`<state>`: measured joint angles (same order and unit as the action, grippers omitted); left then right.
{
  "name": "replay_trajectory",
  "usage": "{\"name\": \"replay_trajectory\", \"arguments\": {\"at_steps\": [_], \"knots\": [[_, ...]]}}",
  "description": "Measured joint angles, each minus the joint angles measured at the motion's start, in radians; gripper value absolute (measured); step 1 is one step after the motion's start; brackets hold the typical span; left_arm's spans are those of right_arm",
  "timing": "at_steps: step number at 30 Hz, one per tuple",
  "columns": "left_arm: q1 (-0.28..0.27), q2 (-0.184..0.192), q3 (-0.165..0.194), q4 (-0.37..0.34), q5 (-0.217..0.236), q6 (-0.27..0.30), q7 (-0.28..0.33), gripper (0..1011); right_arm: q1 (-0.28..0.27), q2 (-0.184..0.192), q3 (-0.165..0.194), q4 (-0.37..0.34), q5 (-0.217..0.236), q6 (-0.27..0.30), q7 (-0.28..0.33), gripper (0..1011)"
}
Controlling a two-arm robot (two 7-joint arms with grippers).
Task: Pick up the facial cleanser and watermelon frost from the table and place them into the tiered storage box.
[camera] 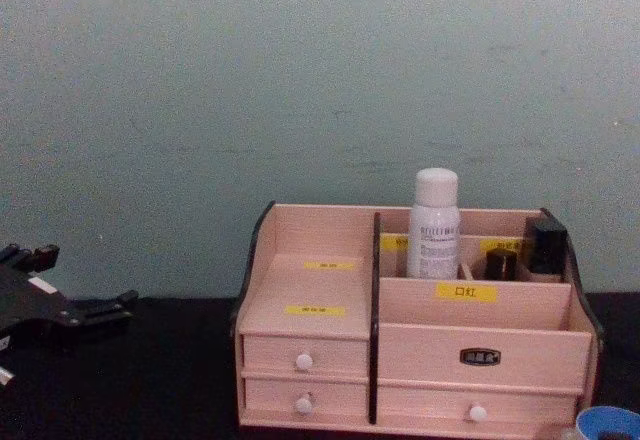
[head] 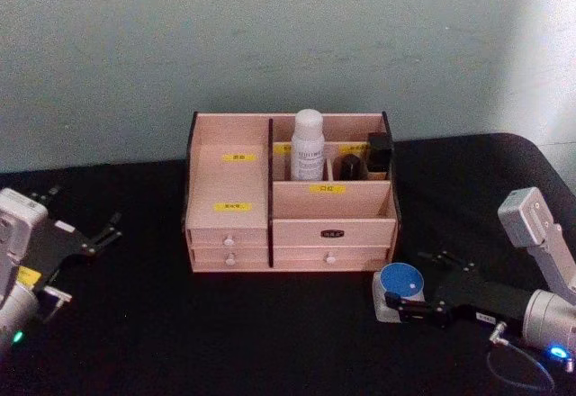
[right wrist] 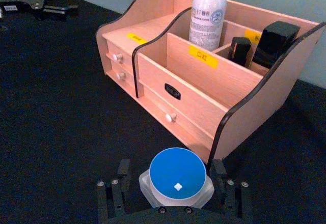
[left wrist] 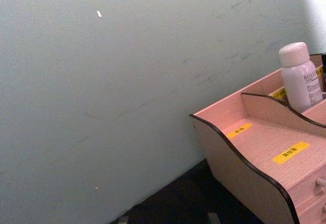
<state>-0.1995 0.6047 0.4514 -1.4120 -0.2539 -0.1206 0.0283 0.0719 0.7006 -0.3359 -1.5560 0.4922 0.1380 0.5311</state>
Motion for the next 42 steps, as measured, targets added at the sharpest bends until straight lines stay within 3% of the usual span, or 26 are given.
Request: {"name": "replay_trajectory", "arguments": {"at_steps": [42], "knots": [[0.0,0.0,0.0,0.0,0.0,0.0,0.0,1001,0.055,-0.026,-0.039,0.077,0.003,0.043,0.007,1002]]}}
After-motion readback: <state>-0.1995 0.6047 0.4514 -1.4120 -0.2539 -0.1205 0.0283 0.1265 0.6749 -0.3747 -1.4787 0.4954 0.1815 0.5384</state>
